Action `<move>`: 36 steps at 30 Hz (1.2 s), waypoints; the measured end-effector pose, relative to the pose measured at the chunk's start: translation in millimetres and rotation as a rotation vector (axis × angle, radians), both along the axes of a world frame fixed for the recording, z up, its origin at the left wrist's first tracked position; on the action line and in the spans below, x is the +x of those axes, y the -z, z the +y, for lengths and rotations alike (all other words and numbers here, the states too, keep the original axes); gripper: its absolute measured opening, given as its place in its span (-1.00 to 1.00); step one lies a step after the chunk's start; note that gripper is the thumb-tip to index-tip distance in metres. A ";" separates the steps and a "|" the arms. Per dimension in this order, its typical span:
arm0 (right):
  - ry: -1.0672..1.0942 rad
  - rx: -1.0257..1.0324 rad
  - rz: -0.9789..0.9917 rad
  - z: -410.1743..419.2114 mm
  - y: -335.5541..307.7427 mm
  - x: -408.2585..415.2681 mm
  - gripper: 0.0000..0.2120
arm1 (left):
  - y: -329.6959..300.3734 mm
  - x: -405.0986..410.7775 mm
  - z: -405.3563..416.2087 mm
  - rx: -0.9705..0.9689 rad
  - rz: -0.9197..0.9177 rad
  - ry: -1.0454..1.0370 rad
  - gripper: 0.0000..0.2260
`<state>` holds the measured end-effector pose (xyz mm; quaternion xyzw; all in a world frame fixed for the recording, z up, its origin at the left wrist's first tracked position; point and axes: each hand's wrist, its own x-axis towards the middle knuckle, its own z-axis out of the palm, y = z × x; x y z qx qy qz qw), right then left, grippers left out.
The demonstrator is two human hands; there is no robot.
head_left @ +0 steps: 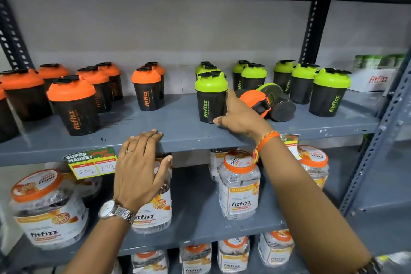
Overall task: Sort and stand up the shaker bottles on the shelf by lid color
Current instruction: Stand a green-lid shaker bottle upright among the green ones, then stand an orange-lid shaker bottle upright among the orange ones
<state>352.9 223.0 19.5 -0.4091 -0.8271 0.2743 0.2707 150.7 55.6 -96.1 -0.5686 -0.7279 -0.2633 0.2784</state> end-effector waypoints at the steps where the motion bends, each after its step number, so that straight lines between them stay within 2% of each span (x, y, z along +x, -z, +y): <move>1: -0.002 0.055 -0.017 -6.5 0.7 6.6 -0.27 | 0.5 0.9 0.5 0.004 -0.003 -0.001 -0.52; 4: 0.083 0.229 0.178 -23.4 6.8 25.8 -0.26 | 1.1 1.5 1.6 0.015 -0.011 -0.005 -0.53; 6: 0.245 0.465 0.292 -25.6 13.8 36.6 -0.33 | 1.6 2.2 2.1 0.012 -0.013 -0.013 -0.52; 8: 0.422 0.622 0.222 -21.7 18.8 41.3 -0.20 | 1.6 2.8 2.3 0.007 -0.013 -0.021 -0.53; 10: 0.523 0.585 0.103 -12.7 23.2 39.4 0.00 | 1.5 4.0 2.0 0.005 -0.013 -0.025 -0.53; 12: 0.566 0.541 0.004 -3.0 28.1 33.4 0.09 | 1.3 5.3 1.7 0.002 -0.015 -0.026 -0.53; 15: 0.601 0.599 -0.085 10.5 36.1 28.5 0.02 | 0.1 6.6 1.0 -0.007 -0.024 -0.028 -0.53; 18: 0.637 0.635 -0.068 20.8 38.1 32.9 -0.10 | -1.0 7.7 -0.1 -0.019 -0.021 -0.025 -0.52; 22: 0.617 0.651 0.016 21.8 37.9 40.9 -0.18 | -1.9 6.9 -1.8 -0.026 -0.013 -0.021 -0.52; 30: 0.554 0.630 0.180 -34.3 21.1 59.4 -0.18 | -4.7 1.0 -8.3 -0.098 0.051 -0.007 -0.46; 34: 0.383 0.632 0.256 -60.7 -3.3 56.2 -0.22 | -10.0 -5.4 -12.0 -0.105 0.051 0.010 -0.51; 36: 0.247 0.570 0.329 -64.5 -14.6 48.9 -0.26 | -11.1 -7.6 -15.9 -0.092 0.024 -0.003 -0.52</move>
